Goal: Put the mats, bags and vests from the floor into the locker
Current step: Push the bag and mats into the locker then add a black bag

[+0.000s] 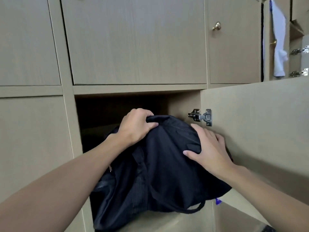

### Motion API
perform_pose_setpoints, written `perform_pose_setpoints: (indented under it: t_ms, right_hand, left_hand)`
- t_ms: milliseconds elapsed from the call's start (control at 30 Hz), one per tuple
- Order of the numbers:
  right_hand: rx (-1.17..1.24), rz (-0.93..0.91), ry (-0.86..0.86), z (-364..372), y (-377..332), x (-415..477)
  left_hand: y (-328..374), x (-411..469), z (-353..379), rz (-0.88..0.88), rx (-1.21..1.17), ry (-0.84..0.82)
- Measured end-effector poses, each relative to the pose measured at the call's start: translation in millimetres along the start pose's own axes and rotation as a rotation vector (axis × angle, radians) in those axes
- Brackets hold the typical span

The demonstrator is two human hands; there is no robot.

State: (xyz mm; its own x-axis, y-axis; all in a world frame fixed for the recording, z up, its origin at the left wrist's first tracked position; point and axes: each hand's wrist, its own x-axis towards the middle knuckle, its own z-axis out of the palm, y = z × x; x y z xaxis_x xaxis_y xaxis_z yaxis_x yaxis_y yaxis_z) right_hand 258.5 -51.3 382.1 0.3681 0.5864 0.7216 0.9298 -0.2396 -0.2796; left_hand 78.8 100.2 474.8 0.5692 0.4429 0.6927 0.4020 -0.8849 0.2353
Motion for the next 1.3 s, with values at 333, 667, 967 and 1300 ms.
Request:
perform_pose_setpoints:
  t_ms: [333, 667, 967, 1300]
  right_hand:
    - [0.411, 0.097, 0.073, 75.7, -23.4, 36.9]
    - [0.58, 0.038, 0.217, 101.8, -32.1, 82.0]
    - [0.352, -0.134, 0.104, 92.9, -51.3, 111.2]
    - [-0.109, -0.394, -0.244, 121.0, 0.6, 19.0]
  left_hand:
    - [-29.0, -0.6, 36.0, -0.025, 0.293, 0.072]
    - [-47.3, -74.3, 74.7, 0.122, 0.661, -0.385]
    - [-73.6, -35.5, 65.6, -0.109, 0.798, -0.346]
    - [-92.7, -15.5, 68.9, -0.224, 0.739, -0.565]
